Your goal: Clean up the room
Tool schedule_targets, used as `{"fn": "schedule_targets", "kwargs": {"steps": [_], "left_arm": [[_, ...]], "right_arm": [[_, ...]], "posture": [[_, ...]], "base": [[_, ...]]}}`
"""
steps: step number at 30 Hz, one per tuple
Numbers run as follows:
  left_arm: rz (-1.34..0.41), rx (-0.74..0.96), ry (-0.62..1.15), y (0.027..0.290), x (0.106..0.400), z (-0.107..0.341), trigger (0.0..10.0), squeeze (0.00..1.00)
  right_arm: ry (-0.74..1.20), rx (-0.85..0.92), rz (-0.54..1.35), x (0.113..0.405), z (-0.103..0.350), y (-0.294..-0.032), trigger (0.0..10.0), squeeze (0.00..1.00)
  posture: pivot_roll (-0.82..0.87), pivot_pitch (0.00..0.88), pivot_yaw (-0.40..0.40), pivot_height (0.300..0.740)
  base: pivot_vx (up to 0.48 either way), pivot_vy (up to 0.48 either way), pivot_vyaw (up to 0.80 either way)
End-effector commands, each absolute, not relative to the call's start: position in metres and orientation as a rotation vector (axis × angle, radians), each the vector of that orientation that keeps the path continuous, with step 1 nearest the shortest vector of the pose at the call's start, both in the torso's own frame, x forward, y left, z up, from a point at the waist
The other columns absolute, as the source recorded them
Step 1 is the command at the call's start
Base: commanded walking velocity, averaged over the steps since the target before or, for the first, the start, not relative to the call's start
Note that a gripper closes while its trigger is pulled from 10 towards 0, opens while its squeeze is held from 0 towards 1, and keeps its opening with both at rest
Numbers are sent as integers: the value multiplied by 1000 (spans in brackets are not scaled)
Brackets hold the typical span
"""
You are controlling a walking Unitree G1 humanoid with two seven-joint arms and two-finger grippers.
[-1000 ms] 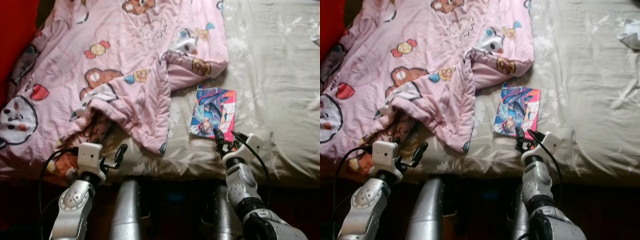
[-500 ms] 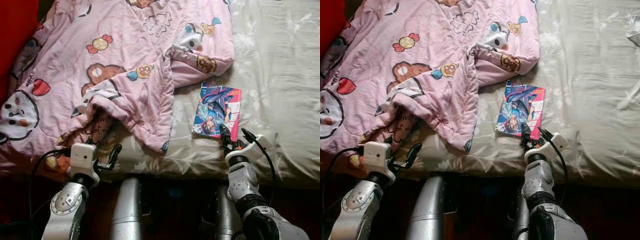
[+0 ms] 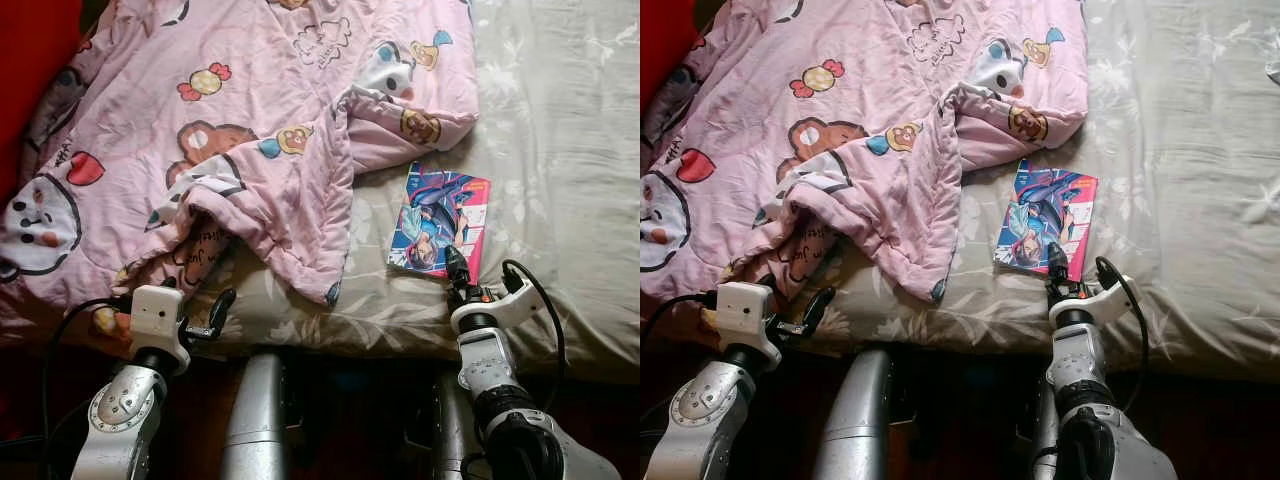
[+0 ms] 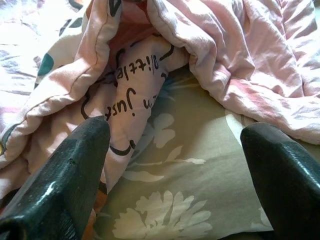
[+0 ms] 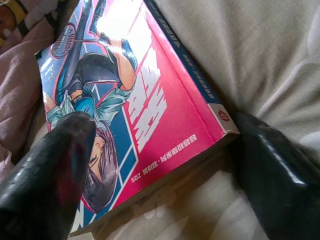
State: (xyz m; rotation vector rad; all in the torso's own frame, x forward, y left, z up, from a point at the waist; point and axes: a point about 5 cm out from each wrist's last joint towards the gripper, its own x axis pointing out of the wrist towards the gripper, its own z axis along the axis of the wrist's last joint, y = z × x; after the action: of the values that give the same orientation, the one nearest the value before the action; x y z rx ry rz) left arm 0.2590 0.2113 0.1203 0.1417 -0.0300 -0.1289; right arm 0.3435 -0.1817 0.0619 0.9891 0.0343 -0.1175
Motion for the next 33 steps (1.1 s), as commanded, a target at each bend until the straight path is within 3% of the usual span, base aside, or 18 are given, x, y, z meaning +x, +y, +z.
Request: {"fn": "schedule_targets", "kwargs": {"steps": [1, 14, 33], "left_arm": [[-105, 152, 1, 219, 253, 116, 10000, 0], [-101, 150, 12, 218, 252, 113, 10000, 0], [-113, 146, 13, 213, 261, 107, 10000, 0]], "right_arm": [[118, 1030, -97, 335, 46, -163, 0, 0], [84, 1040, -106, 335, 47, -171, 0, 0], [63, 1022, -74, 334, 48, -166, 0, 0]], "posture": [[290, 540, 138, 600], [280, 529, 133, 600], [254, 443, 118, 600]], "base": [[0, 0, 0], [0, 0, 0], [0, 0, 0]]}}
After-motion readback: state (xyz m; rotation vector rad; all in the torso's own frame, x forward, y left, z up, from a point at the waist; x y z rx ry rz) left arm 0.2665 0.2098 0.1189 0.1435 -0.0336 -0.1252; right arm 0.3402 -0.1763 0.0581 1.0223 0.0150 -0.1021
